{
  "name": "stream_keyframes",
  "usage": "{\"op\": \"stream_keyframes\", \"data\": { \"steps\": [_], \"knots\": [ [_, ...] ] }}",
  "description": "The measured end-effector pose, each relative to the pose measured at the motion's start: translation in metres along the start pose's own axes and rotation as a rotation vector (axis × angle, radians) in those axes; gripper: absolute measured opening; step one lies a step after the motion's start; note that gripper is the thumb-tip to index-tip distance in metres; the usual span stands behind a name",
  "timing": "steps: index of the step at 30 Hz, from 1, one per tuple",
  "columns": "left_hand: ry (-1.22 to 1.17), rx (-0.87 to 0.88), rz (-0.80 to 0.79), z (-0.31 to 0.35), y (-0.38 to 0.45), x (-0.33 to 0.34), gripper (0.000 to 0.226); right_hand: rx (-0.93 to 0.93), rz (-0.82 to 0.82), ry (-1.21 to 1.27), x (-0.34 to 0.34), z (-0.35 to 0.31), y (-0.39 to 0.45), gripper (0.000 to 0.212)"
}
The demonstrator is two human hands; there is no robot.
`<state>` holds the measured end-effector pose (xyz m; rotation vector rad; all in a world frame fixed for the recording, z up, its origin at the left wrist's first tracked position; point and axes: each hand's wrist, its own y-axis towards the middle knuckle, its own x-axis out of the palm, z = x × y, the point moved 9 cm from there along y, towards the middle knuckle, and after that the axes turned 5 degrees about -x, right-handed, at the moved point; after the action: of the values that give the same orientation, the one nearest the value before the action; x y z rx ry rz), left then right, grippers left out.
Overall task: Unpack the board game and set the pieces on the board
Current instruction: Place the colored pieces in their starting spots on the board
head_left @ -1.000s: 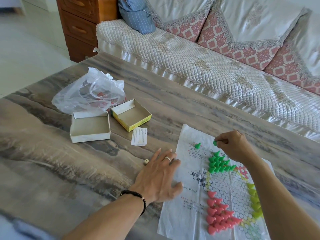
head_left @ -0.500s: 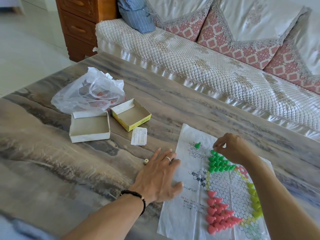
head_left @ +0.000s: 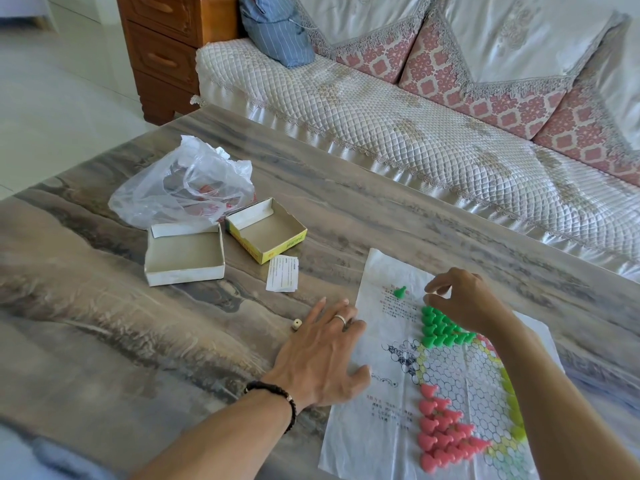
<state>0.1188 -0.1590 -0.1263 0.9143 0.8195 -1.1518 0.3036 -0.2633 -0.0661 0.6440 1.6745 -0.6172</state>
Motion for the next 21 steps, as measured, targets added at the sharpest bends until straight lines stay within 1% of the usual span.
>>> {"op": "stream_keyframes", "data": {
  "steps": [3,6,13,15,21],
  "knots": [
    [0.000,0.001,0.001,0.000,0.000,-0.001,0.058,-0.029,0.052,0.044,0.001,-0.009,0.006,0.015],
    [0.000,0.001,-0.004,0.001,-0.001,-0.001,0.057,-0.040,0.042,0.082,0.010,-0.018,0.012,0.017],
    [0.011,0.003,-0.006,0.001,0.000,-0.002,0.058,-0.046,0.044,0.066,0.020,-0.029,0.018,0.020],
    [0.011,0.004,-0.011,0.001,0.000,-0.002,0.058,-0.039,0.047,0.064,0.018,-0.027,0.018,0.019],
    [0.011,0.002,-0.021,0.001,0.000,-0.003,0.065,0.034,0.143,0.051,-0.004,0.003,0.011,0.015]
  ]
}}
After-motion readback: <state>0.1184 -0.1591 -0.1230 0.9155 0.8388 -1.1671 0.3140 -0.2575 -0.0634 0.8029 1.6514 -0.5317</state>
